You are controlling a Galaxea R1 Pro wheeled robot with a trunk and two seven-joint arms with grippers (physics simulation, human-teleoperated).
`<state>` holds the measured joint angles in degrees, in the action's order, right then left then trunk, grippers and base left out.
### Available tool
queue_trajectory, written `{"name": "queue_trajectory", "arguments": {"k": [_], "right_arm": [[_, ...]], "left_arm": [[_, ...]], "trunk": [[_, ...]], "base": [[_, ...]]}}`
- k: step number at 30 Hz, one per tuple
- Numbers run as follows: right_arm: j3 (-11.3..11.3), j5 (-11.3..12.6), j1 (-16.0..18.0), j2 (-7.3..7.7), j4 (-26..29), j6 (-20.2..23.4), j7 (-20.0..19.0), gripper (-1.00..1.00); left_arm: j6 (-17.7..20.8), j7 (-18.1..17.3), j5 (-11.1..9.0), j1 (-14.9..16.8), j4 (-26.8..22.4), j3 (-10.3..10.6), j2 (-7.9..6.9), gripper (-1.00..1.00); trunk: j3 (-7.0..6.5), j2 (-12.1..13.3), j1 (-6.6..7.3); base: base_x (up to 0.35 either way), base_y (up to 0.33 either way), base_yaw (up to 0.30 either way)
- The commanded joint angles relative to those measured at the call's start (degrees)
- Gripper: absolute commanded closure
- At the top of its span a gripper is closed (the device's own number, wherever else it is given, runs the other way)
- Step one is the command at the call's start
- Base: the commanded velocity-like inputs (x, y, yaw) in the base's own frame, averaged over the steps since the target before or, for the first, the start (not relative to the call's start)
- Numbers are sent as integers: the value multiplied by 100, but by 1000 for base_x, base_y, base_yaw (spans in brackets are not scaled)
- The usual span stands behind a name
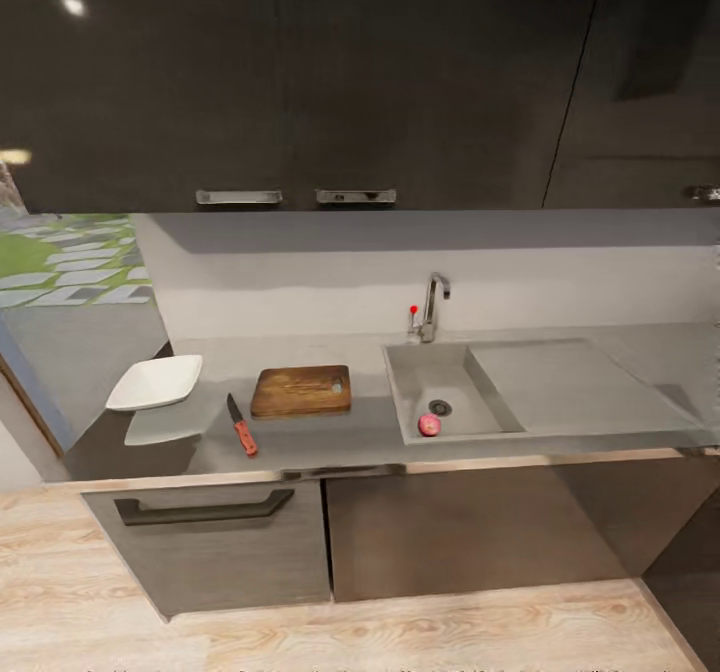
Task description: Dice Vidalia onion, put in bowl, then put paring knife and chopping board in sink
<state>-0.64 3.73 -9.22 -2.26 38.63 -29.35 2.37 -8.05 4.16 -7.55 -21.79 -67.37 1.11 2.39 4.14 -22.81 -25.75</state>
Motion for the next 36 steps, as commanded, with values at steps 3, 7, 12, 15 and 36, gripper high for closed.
{"name": "queue_trajectory", "arguments": {"k": [3, 7, 12, 15, 36], "right_arm": [[-11, 37, 0, -1, 4, -10, 1, -100], [-14, 38, 0, -2, 4, -10, 1, -100], [-15, 38, 0, -1, 4, -10, 1, -100], [-15, 34, 0, -2, 4, -10, 1, -100], [-39, -1, 0, -63, 1836, -756, 86, -100]], "left_arm": [[-13, 24, -53, -1, 16, 12, -2, -100], [-13, 24, -53, -1, 53, 12, -2, -100], [-13, 24, -53, -1, 85, 12, -2, -100], [-13, 24, -51, -1, 114, 12, -2, -100], [-13, 18, -55, -1, 200, 11, 1, -100]], "trunk": [[10, -11, -3], [10, -11, -3], [10, -11, -3], [10, -11, -3], [10, -11, -3]], "base": [[-71, -306, 0], [-84, -306, 0], [-91, -305, 0], [-112, -300, 0], [-101, -66, 0]]}}
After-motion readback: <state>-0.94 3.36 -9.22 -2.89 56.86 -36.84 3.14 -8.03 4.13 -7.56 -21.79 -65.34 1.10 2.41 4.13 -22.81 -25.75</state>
